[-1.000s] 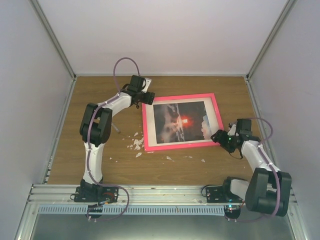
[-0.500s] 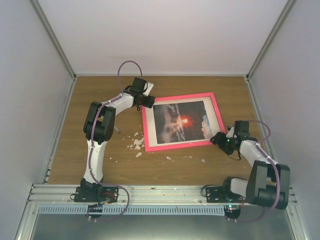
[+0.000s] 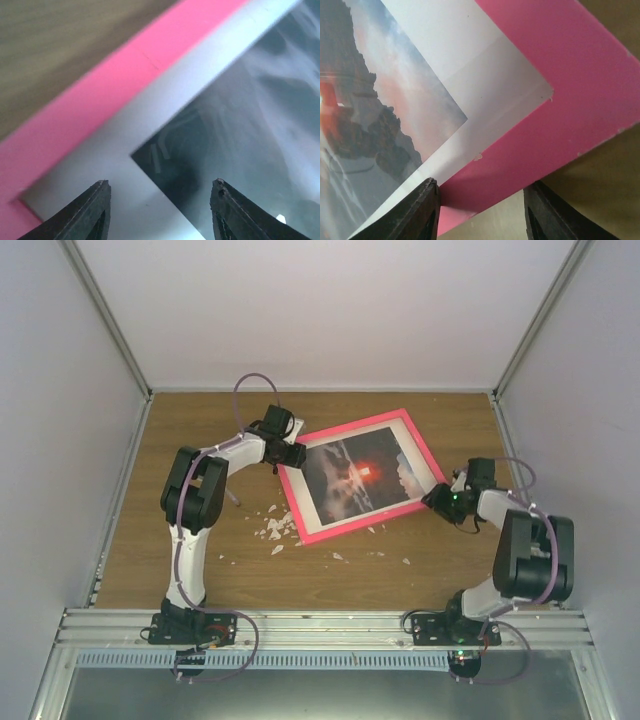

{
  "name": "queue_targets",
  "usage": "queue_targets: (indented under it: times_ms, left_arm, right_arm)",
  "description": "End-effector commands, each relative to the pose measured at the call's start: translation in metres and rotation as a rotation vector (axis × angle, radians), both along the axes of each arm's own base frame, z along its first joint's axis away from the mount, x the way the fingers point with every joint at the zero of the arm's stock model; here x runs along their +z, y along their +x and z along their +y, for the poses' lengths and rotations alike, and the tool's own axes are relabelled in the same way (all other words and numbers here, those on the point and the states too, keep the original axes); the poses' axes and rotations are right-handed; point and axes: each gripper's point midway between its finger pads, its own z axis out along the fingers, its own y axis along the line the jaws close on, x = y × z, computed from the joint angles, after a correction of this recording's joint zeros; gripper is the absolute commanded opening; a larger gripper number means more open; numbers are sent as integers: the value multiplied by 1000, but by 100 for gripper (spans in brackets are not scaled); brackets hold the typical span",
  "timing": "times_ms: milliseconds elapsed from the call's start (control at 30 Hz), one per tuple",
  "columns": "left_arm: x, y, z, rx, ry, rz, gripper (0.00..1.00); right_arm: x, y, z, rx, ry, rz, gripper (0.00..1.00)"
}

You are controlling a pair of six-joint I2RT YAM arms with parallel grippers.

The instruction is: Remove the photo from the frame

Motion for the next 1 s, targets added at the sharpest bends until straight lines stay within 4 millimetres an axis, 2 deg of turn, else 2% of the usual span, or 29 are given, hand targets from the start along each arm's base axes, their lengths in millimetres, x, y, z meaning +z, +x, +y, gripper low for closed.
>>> queue_targets:
  times_ms: [0, 267, 400, 533, 600, 700, 800, 867, 933, 967]
  left_arm:
    - [-27, -64, 2, 45, -38, 230, 55]
    - [-38, -148, -8, 14, -135, 372, 53]
    - [-29, -184, -21, -16, -186, 399, 53]
    - [-13, -217, -46, -74, -247, 408, 54]
    - [-2, -226, -57, -98, -276, 402, 56]
    - [22, -210, -54, -63, -269, 313, 59]
    - [51, -177, -34, 13, -189, 181, 69]
    - [70, -149, -17, 63, -141, 93, 71]
    - [78, -123, 2, 121, -90, 33, 74]
    - [79, -110, 12, 154, -62, 11, 76]
  right_arm:
    - [-10, 25, -14, 30, -89, -1, 46]
    - [-4, 80, -28, 56, -138, -17, 45]
    - [-4, 100, -37, 69, -170, -14, 46]
    - [-1, 115, -43, 76, -187, -30, 46]
    - [1, 119, -43, 83, -187, -32, 49]
    - [8, 119, -40, 84, -174, -48, 54]
    - [18, 112, -37, 79, -163, -63, 62]
    - [24, 104, -31, 86, -139, -76, 65]
    - [32, 95, -23, 88, -112, -98, 66]
    - [29, 87, -18, 92, -91, -93, 65]
